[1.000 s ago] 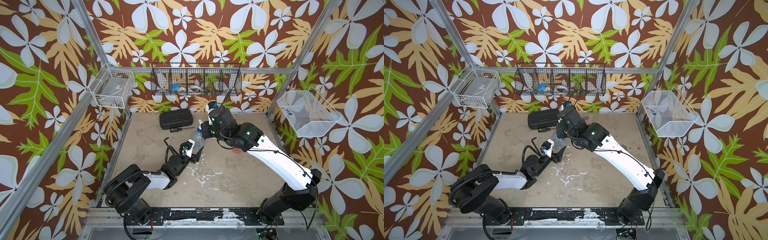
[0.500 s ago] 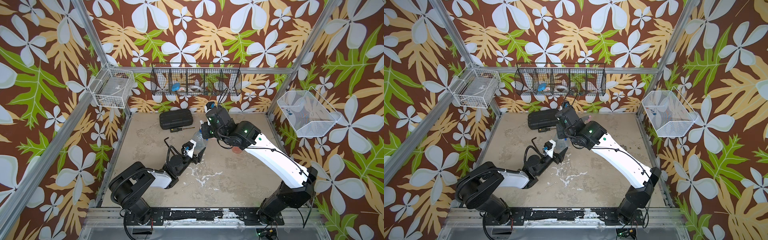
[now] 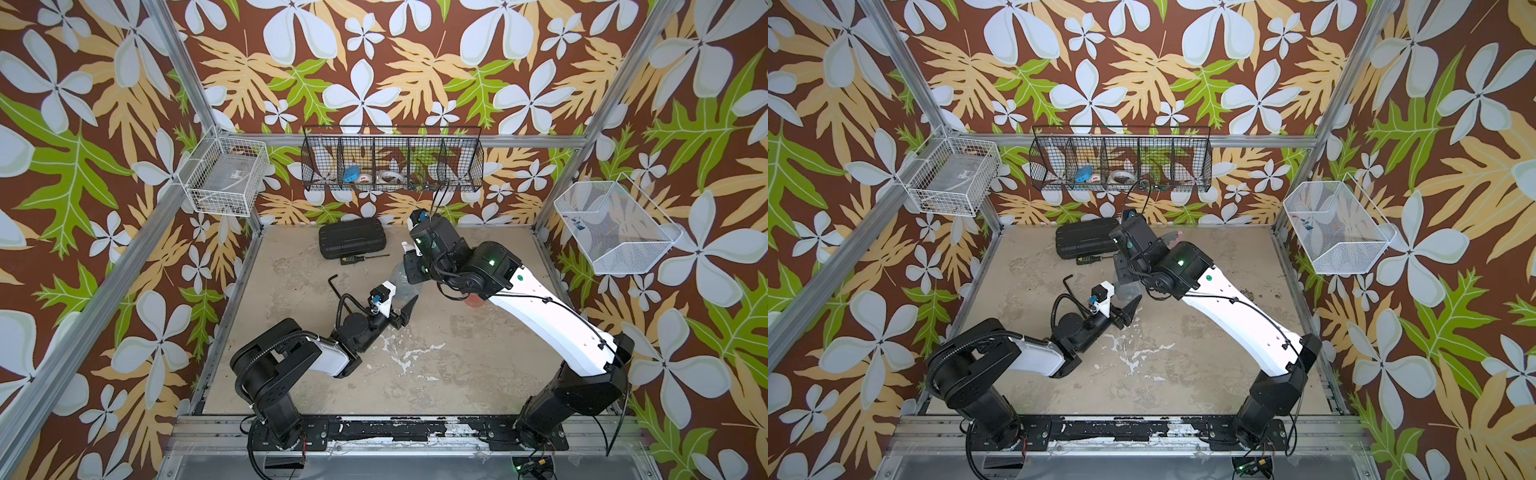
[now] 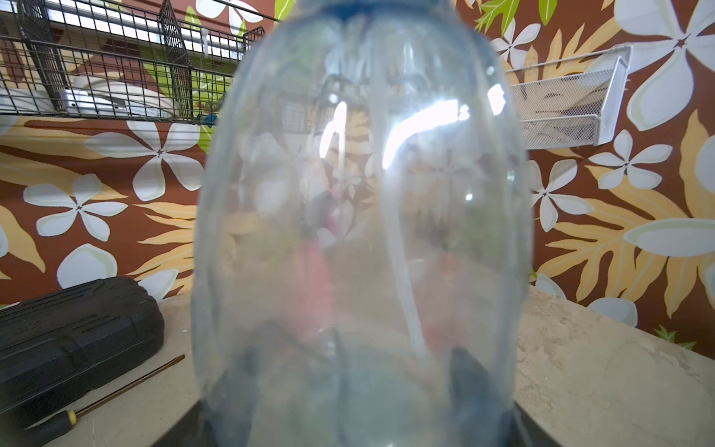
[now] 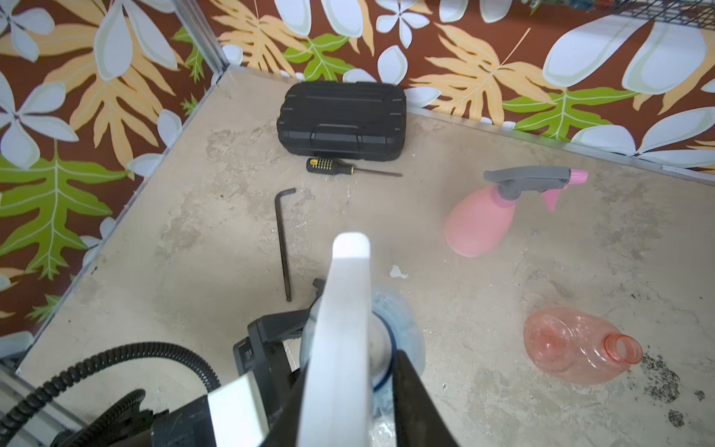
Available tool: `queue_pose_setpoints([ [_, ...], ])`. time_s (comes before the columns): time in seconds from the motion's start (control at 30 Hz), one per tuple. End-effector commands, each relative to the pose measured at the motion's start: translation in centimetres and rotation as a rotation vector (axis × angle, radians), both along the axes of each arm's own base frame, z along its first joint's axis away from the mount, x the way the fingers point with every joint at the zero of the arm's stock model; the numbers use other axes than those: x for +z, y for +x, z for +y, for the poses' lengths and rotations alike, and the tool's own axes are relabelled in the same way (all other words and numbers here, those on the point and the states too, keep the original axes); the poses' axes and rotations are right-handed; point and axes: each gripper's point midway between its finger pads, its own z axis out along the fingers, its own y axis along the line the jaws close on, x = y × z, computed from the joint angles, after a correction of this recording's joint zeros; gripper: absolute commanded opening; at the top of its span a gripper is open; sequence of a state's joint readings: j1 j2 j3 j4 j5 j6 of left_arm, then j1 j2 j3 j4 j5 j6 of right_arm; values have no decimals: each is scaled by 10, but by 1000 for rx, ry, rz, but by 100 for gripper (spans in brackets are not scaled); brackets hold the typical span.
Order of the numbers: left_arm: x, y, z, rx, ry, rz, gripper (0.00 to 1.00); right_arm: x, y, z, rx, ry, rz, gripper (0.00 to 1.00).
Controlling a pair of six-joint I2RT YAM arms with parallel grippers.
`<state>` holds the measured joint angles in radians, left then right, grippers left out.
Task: Attach spray nozzles to spray bottles
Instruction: Screw the spray nozzle on the spray bottle.
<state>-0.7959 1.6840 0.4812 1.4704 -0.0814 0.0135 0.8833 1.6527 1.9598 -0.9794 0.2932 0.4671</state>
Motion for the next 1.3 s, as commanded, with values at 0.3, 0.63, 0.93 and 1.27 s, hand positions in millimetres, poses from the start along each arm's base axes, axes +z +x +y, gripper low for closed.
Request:
queue_pose_setpoints([
  [0.3, 62, -21, 7, -32, -165, -224, 54, 5, -13, -5, 43, -20, -1, 42],
  [0.63, 45, -17, -7, -80, -122, -161, 55, 39, -39, -7, 178, 75, -58, 65],
  [0.93, 40, -17, -19, -136, -111, -118, 55, 59, -62, 11, 313, 216, -46, 68],
  [1.27, 36, -16, -28, -166, -78, -93, 55, 52, -77, 48, 368, 245, -3, 62],
])
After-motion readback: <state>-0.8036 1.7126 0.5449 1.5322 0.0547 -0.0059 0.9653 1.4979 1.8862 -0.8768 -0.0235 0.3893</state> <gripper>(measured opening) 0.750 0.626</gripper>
